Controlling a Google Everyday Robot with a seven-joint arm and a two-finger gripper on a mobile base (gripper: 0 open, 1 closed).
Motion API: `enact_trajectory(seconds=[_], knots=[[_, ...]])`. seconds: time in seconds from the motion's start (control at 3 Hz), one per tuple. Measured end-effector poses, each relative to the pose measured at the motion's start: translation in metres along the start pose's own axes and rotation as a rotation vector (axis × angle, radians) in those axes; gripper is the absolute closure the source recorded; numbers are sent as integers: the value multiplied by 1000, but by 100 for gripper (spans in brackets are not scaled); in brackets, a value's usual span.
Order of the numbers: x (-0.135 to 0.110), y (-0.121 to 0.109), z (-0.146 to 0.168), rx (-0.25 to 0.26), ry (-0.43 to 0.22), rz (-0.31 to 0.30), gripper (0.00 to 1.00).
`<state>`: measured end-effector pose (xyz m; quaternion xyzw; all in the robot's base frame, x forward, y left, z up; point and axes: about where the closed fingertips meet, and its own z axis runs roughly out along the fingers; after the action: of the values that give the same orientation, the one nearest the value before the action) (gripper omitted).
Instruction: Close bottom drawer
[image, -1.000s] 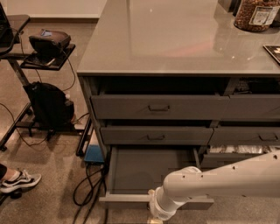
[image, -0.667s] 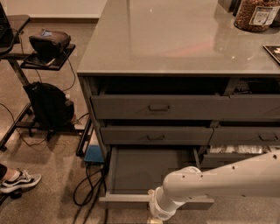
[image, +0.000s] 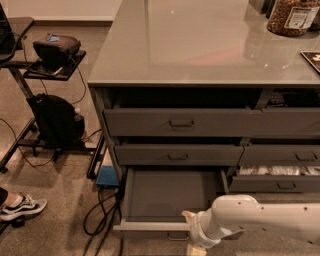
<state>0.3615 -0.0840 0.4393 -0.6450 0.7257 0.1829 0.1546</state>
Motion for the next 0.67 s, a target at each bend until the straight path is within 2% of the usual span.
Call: enact_trajectory(seconds=[0.33, 0.67], knots=[[53, -8, 13, 10, 48, -110, 0], [54, -8, 13, 10, 48, -110, 0]])
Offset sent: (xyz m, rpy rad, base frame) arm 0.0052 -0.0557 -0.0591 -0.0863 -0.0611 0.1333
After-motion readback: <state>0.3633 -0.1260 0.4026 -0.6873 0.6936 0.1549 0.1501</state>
